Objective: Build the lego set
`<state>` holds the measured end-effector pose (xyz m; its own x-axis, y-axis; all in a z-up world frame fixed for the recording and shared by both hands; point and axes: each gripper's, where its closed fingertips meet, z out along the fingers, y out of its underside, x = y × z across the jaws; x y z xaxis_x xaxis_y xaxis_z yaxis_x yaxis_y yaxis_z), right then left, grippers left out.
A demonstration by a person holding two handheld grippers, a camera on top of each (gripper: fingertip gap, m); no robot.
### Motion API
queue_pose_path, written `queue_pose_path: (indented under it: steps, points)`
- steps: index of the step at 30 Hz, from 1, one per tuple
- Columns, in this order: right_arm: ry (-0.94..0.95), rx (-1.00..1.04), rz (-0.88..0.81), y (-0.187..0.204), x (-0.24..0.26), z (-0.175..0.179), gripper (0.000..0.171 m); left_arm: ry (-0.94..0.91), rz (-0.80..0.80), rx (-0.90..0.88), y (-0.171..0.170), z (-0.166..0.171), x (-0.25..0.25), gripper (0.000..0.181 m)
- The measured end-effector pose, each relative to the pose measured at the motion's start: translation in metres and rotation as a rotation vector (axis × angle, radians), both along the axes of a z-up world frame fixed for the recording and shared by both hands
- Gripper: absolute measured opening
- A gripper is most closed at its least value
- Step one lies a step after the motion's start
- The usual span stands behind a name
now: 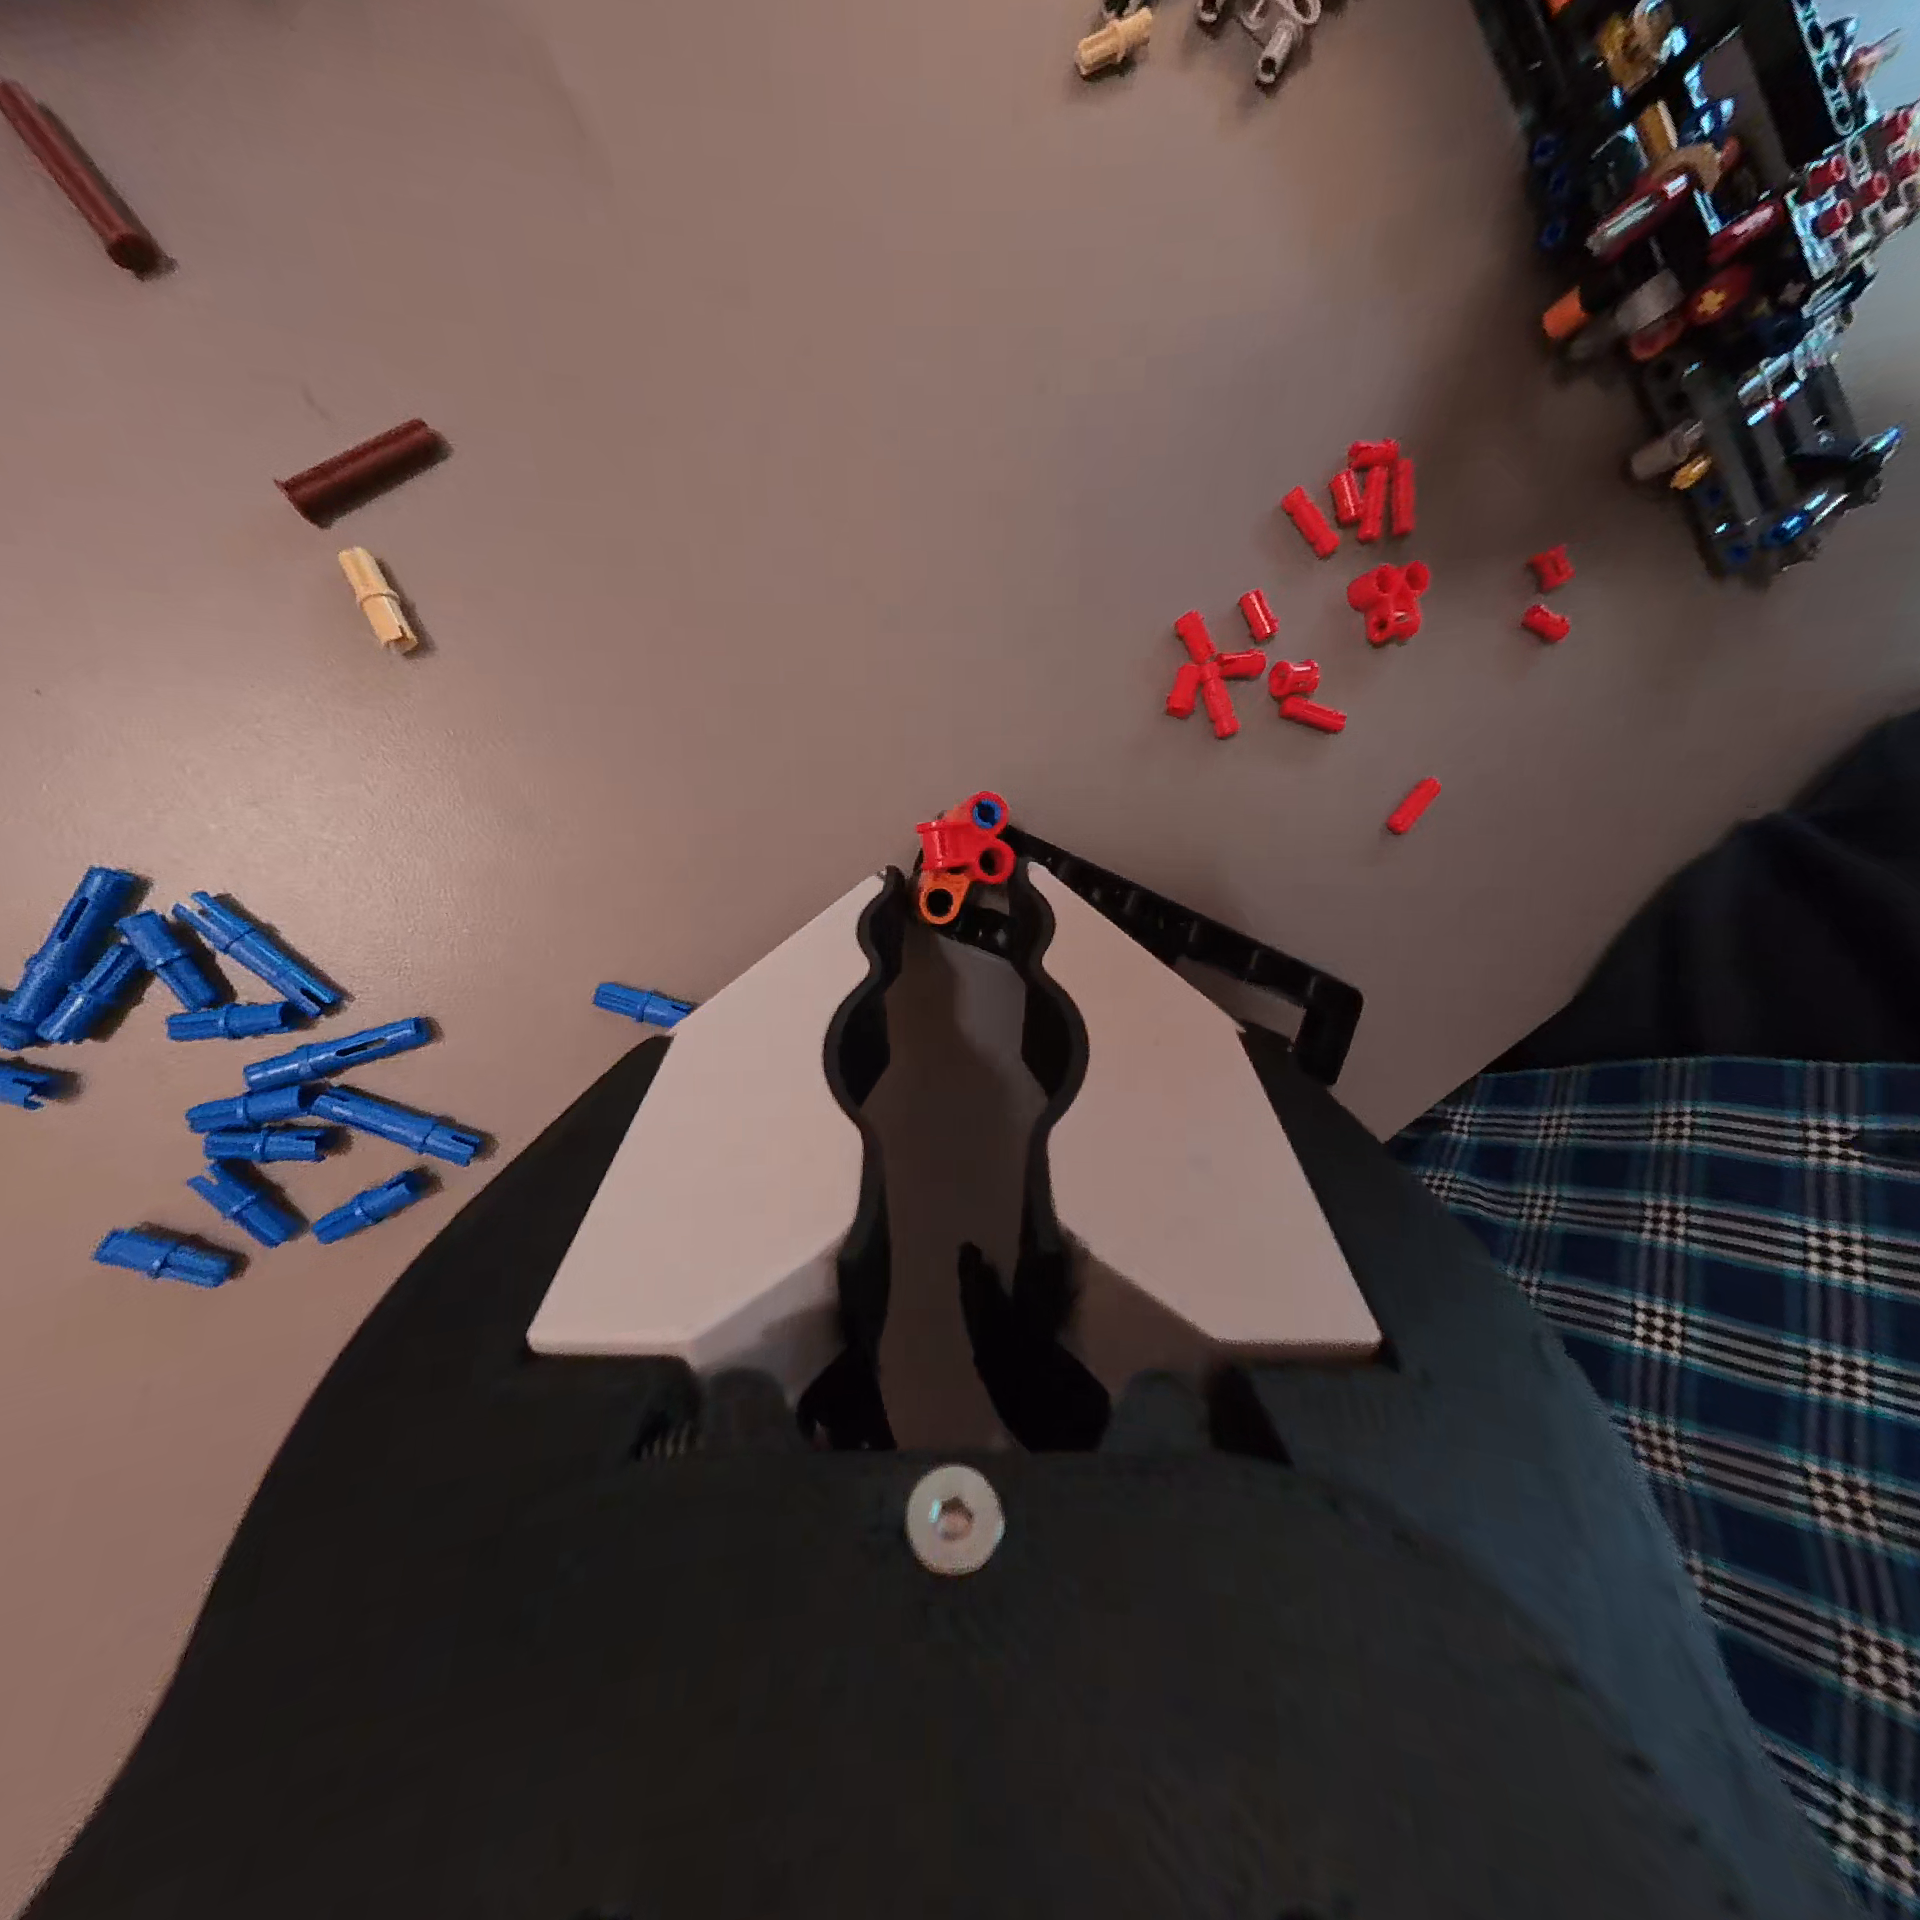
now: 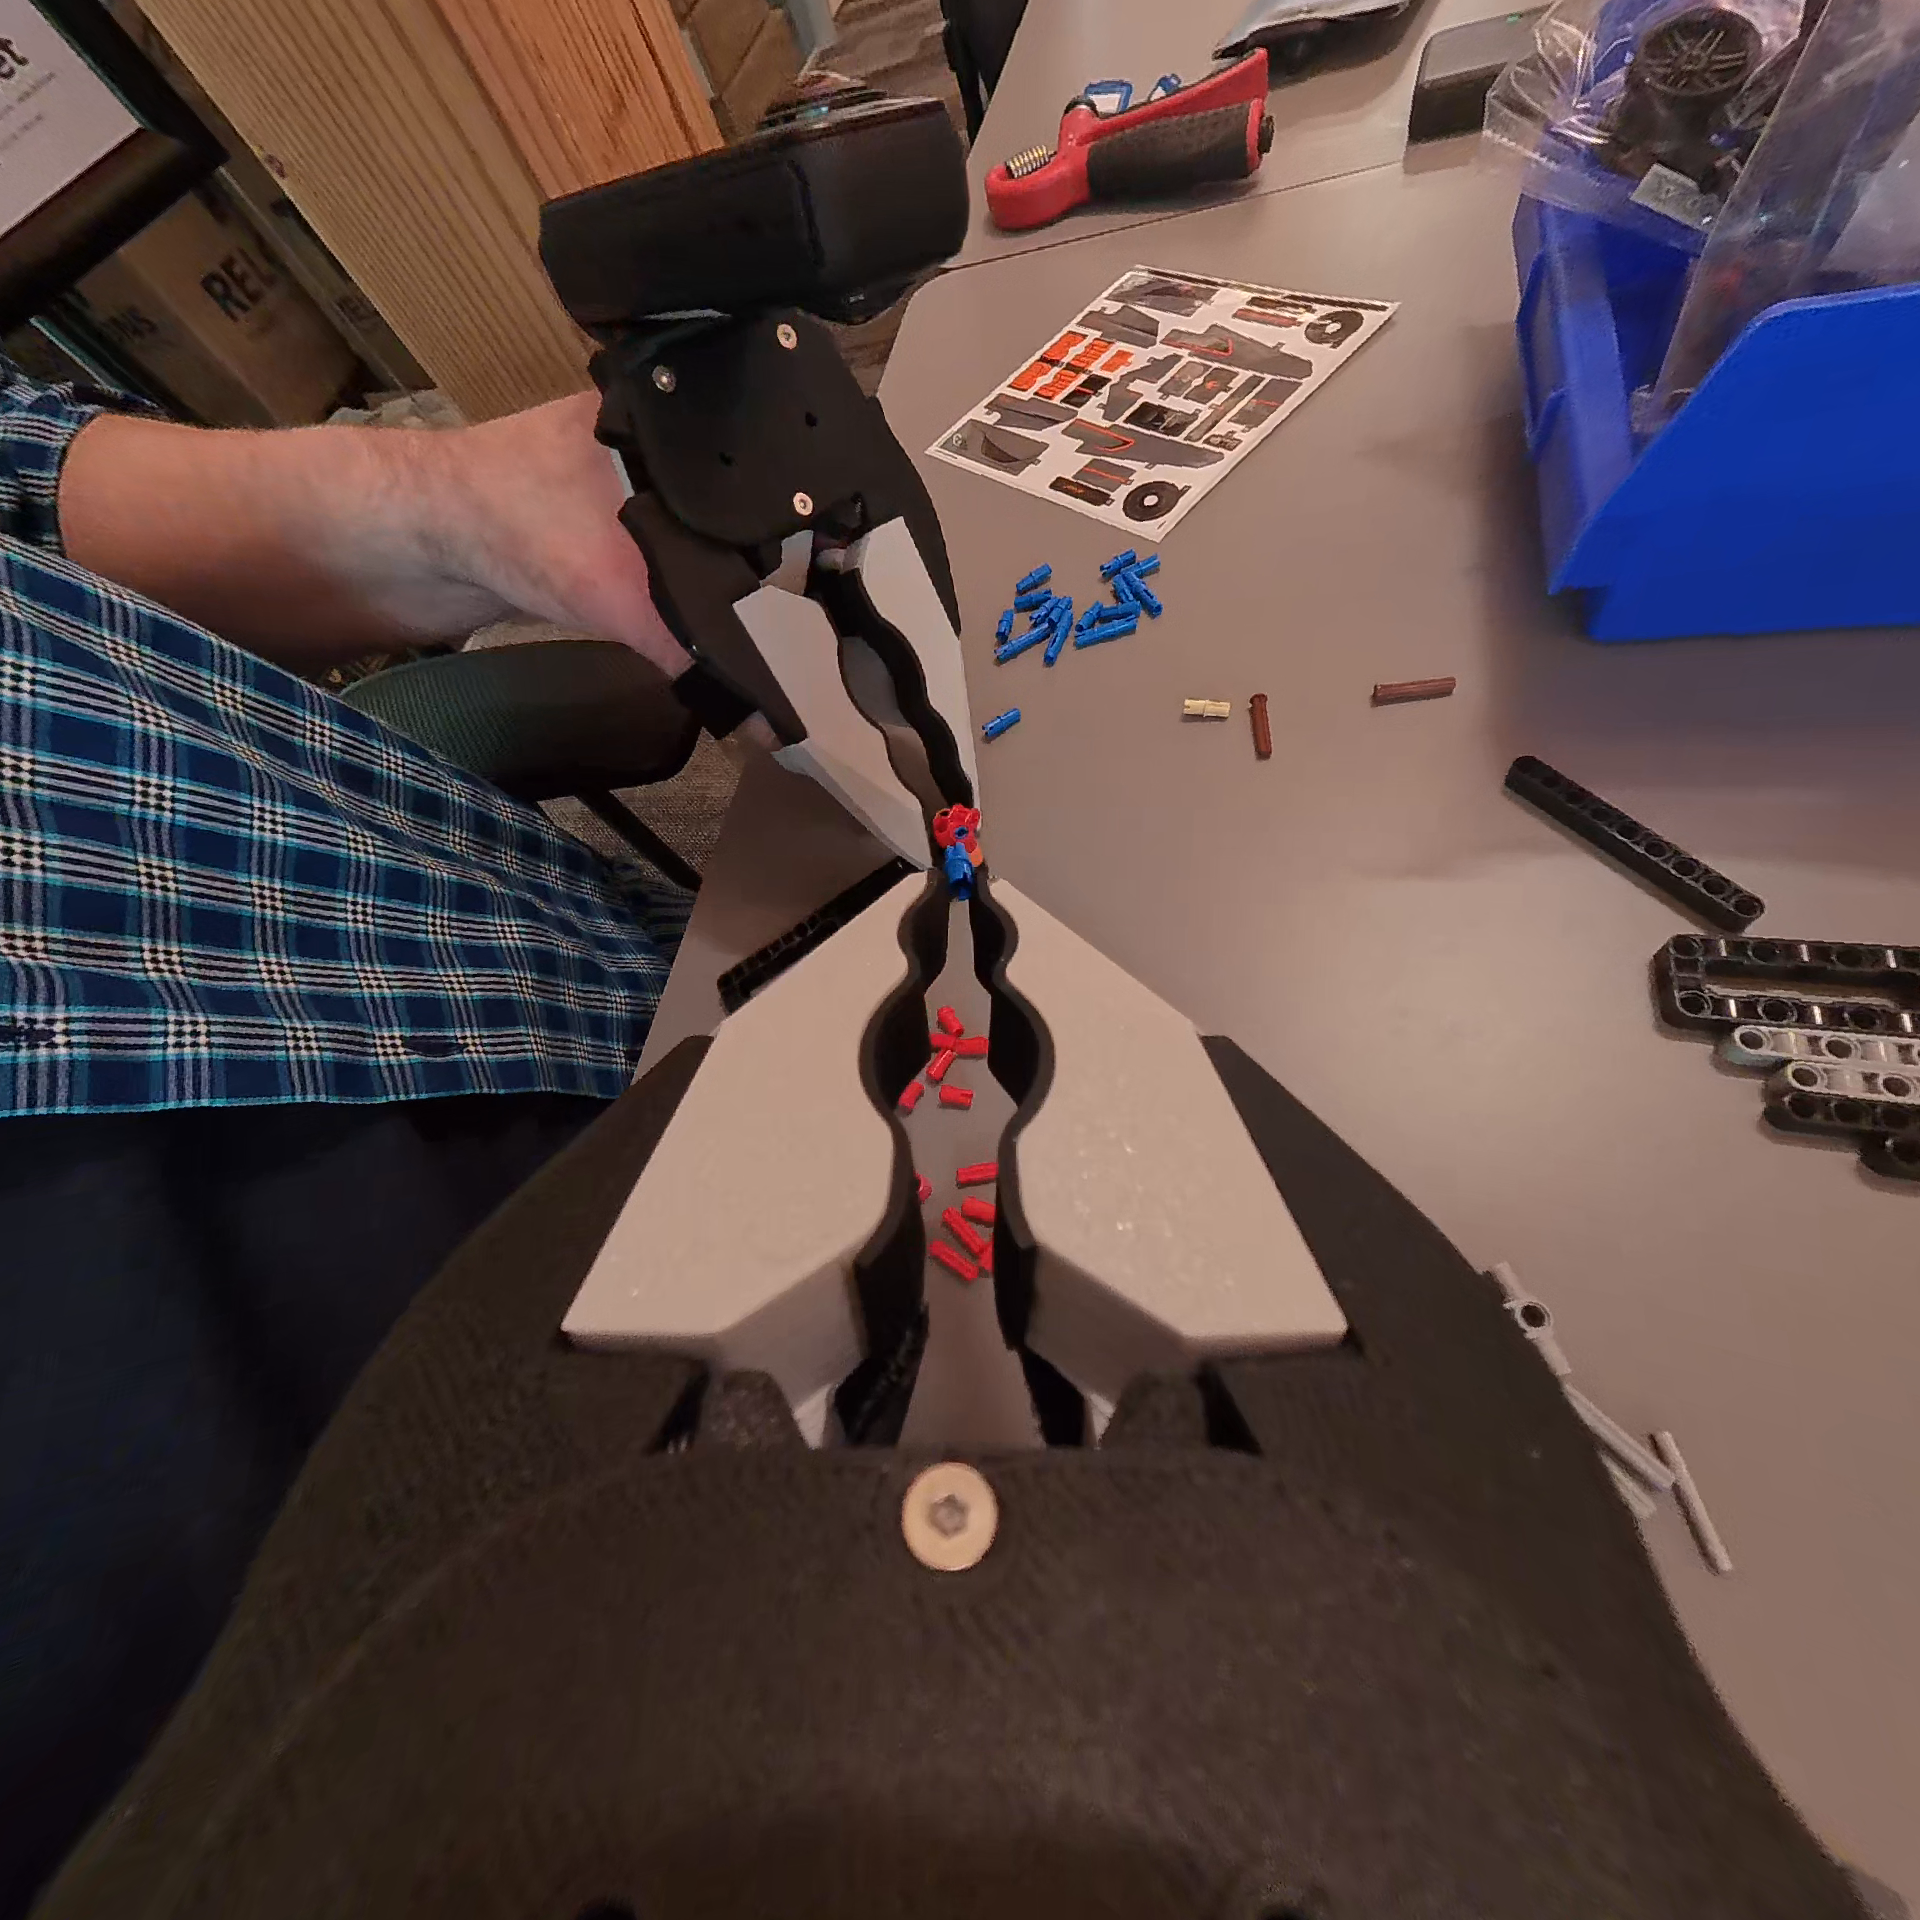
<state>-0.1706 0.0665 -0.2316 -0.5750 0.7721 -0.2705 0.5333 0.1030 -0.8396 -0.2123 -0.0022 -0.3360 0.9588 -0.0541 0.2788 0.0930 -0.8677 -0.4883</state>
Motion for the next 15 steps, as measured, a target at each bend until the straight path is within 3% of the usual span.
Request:
queue_pose_path:
  steps: [8, 15]
  points:
    - [-0.001, -0.002, 0.003, -0.0011, 0.0009, -0.0016, 0.001, -0.022, -0.034, -0.019, 0.0016, 0.001, 0.0042, 0.013]
    - [-0.002, -0.001, 0.007, -0.0024, 0.0019, -0.0027, 0.001, 0.068, -0.188, -0.043, 0.004, 0.0003, 0.002, 0.012]
